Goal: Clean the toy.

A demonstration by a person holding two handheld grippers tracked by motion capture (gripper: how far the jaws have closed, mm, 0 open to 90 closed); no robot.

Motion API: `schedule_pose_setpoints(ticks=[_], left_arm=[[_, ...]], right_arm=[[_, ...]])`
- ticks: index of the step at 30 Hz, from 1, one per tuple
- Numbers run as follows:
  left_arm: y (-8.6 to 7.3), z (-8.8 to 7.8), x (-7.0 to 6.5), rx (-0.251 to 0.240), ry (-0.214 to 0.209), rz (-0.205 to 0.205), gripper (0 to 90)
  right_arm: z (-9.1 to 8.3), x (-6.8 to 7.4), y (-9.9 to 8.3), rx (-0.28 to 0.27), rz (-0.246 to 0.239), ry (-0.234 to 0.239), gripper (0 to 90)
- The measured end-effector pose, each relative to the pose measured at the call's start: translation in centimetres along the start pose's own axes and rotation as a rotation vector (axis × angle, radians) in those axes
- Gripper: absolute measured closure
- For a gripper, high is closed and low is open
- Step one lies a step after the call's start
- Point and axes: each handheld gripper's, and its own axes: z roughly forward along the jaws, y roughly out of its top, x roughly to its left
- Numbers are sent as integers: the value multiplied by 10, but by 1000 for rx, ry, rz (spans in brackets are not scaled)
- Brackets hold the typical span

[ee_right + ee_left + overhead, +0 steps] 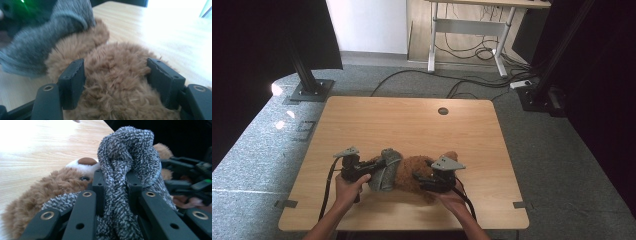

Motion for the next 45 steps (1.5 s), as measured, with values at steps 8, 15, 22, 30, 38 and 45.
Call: schedule_pose_setpoints(ticks=[8, 15, 22, 30, 38, 45], left_arm=[[-16, -27, -5, 8, -31, 22, 739], [-31, -34, 0, 35, -96, -40, 734], [-41, -33, 0, 52, -105, -47, 735], [-39, -23, 5, 35, -95, -53, 738], [-31, -5, 6, 14, -27, 6, 744], [-7, 16, 21, 6, 28, 29, 744]], right_arm=[[-11, 18, -26, 26, -75, -13, 337], [-18, 27, -39, 16, -99, -19, 367], [-23, 30, -48, -14, -95, -18, 412], [-13, 26, -48, -40, -141, -54, 413], [2, 10, -46, -89, -160, -101, 413], [22, -13, -35, -107, -139, -132, 413]])
